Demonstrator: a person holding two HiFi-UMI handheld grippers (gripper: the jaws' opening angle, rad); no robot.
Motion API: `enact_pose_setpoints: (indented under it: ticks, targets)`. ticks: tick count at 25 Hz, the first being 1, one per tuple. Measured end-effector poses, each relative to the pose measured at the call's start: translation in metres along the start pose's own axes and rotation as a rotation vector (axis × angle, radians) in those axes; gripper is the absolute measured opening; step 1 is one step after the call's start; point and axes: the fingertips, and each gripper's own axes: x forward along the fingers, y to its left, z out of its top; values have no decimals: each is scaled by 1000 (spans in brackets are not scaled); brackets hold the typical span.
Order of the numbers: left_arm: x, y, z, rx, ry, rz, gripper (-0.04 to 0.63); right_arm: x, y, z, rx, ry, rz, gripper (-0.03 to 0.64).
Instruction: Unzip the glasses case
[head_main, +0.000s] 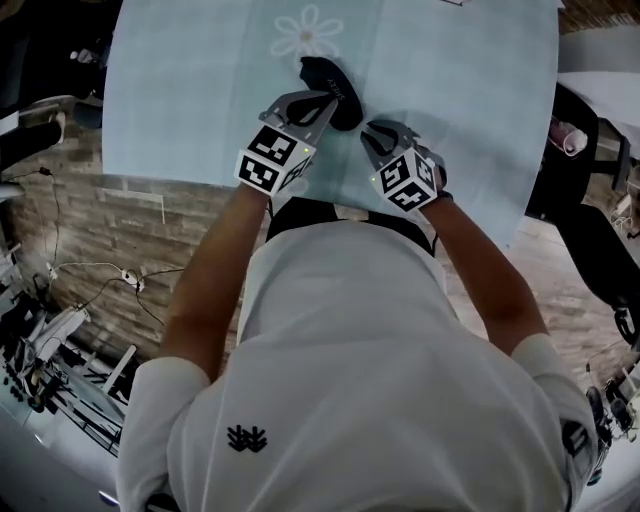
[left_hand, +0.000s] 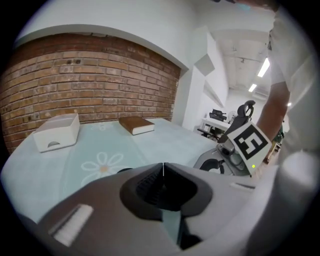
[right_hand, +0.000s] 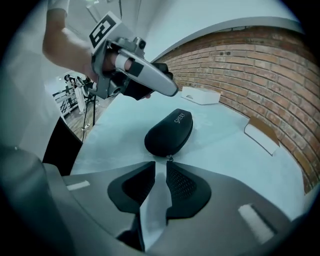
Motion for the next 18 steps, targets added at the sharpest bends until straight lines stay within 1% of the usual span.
enact_pose_setpoints:
  ticks: [4, 7, 11, 13, 16, 17, 18]
  targets:
    - [21, -1, -5, 42, 32, -64, 52, 9, -5, 0, -48, 26, -23, 51]
    - [30, -7, -8, 60, 55, -106, 52, 12, -7, 1, -119, 45, -30, 55]
    - [41, -14, -14, 70, 81, -134, 52, 15, -10, -2, -201, 71, -29, 63]
    - [43, -13, -16, 69, 86, -138, 52, 17, -12, -3, -209, 79, -11, 61]
    - [46, -11, -19, 65, 96, -141, 52, 17, -11, -2, -191, 73, 34, 61]
    - [47, -12, -20, 60, 99, -142, 52, 17, -10, -3, -186, 70, 47, 37]
    - [47, -13, -21, 56, 102, -141, 52, 17, -9, -3, -182, 67, 55, 29]
